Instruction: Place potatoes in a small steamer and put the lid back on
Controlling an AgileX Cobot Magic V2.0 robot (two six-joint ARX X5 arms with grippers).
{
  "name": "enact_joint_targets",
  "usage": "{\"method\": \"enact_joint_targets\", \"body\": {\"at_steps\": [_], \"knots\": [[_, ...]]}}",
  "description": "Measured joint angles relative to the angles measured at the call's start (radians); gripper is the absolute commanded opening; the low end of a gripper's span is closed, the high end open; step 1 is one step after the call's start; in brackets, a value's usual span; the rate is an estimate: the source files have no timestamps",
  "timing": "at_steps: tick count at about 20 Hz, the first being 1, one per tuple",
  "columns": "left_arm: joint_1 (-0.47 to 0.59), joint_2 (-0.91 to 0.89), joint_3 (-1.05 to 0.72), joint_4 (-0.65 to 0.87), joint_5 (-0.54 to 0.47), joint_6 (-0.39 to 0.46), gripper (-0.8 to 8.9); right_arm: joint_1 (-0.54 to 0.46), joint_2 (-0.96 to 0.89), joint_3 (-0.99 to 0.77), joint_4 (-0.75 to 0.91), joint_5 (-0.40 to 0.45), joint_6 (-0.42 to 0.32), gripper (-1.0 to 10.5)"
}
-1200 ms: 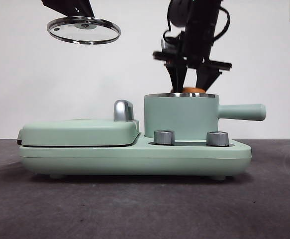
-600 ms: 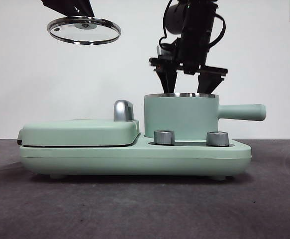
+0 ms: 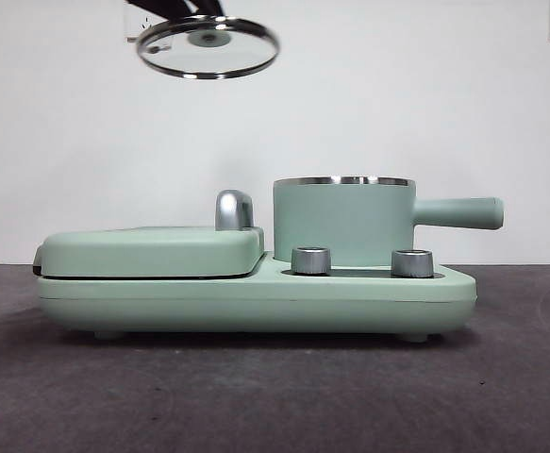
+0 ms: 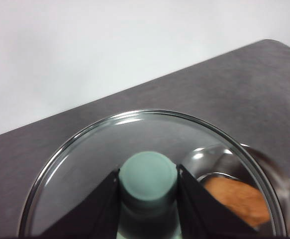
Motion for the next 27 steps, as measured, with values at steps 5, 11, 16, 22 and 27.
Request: {"method": "enact_joint_targets", "body": {"at_steps": [5,11,16,22,27], "knots": [[-0.062,0.010,0.000,0.013,0.000,0.000,0.15,0.029,-0.264,-0.310,0.008,0.015,0.002,3.6],[-0.153,0.088,0.000,0.088,0.000,0.001,0.15,0.091,-0.657,-0.717,0.219,0.010,0.093,3.6],[-0.209,0.186,0.000,0.155,0.000,0.028,0.15,0.103,-0.907,-0.914,0.287,0.014,0.160,3.6],[-0.249,0.290,0.000,0.248,0.001,0.079,0.15,0.103,-1.023,-0.957,0.288,0.019,0.170,3.6],[-0.247,0.336,0.000,0.264,-0.034,0.080,0.15,0.103,-1.026,-0.957,0.288,0.019,0.180,3.6]]}}
